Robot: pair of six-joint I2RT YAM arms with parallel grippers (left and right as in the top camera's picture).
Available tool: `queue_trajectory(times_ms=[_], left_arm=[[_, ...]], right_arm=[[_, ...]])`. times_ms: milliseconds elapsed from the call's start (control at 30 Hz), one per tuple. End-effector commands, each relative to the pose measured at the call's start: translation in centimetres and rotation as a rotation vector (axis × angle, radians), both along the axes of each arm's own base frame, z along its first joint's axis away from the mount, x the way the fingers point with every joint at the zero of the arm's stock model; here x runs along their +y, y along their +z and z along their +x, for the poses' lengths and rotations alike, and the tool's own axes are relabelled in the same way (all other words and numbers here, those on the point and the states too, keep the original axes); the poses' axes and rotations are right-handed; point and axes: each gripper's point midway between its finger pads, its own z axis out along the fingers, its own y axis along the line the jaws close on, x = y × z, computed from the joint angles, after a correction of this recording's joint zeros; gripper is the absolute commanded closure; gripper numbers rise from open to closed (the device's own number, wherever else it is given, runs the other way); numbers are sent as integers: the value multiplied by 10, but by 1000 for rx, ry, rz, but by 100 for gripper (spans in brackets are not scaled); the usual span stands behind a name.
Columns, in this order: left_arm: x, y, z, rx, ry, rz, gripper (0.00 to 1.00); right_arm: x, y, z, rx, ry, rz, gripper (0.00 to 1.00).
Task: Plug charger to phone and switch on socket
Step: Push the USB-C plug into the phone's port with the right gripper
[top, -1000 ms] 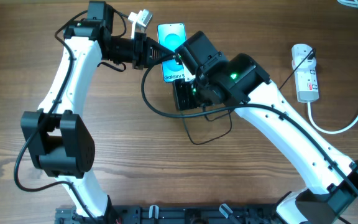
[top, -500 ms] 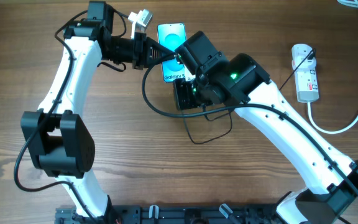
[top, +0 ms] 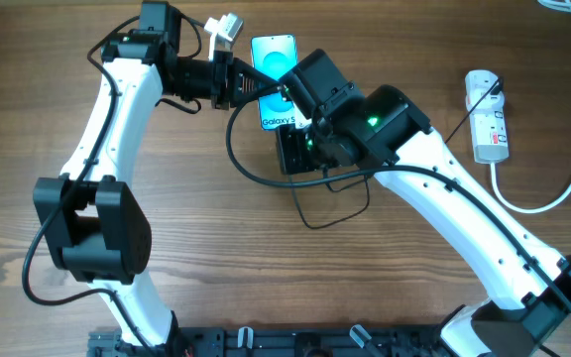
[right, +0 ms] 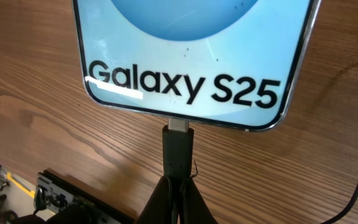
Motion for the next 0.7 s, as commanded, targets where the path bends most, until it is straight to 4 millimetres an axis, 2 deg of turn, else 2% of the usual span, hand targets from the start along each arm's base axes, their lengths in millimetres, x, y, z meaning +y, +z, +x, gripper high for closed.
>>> queue_trajectory(times_ms=[0, 667], left_arm=[[-1, 16, -6, -54, -14, -31, 96], [-1, 16, -6, -54, -13, -30, 96]], right_arm=[[4, 1, 4, -10, -6, 9, 96], [3, 3, 12, -48, -25, 0, 96]])
